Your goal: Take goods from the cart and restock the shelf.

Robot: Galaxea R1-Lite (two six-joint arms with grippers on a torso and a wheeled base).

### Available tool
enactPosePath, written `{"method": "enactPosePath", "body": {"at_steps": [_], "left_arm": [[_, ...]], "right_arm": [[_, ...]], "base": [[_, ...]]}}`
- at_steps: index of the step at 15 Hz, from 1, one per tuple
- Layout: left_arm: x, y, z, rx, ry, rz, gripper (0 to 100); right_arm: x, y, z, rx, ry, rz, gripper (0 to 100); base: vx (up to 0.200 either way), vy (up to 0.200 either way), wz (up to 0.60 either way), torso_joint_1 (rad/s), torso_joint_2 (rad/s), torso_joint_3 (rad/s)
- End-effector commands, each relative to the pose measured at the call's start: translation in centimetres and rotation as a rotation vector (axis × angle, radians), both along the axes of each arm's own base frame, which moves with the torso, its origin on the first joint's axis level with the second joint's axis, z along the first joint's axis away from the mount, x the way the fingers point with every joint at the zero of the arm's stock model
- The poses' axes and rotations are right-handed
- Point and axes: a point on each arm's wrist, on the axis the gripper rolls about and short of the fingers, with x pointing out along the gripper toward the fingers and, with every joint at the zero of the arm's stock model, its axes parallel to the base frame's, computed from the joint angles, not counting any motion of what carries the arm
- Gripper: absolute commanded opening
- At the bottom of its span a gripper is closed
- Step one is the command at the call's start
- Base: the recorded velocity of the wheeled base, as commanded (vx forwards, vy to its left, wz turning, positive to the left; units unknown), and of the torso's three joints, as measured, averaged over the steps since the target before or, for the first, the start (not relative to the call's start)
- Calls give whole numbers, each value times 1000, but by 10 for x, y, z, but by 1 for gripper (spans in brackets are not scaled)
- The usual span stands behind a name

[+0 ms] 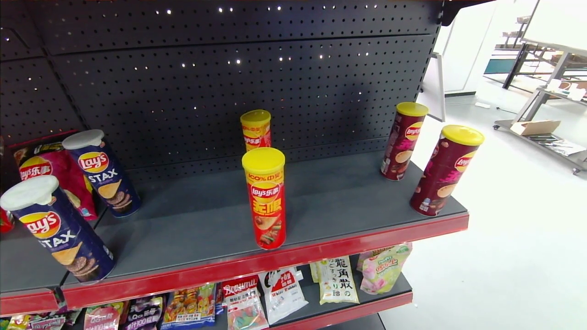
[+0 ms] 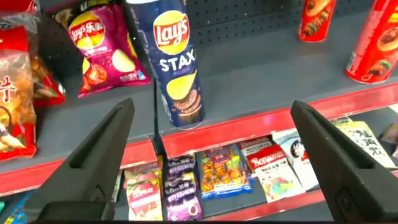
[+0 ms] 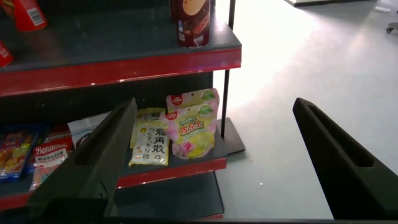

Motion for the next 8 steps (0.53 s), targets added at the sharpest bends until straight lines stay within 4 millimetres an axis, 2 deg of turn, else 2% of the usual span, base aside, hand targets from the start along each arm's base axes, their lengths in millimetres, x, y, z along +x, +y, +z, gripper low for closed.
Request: {"method": "enactPosePath", "body": {"at_steps": [1,6,8], "left_arm": [[0,0,-1,-1,-2,3,100],[0,0,-4,3,8,1,100],[2,0,-10,9,28,8,100]], "right_arm": [[0,0,0,1,-1,0,100],[0,0,0,1,-3,0,100],[0,0,0,1,0,0,100]], "base": [[0,0,600,-7,7,2],[0,0,600,5,1,-1],[0,0,0,0,0,0]]}}
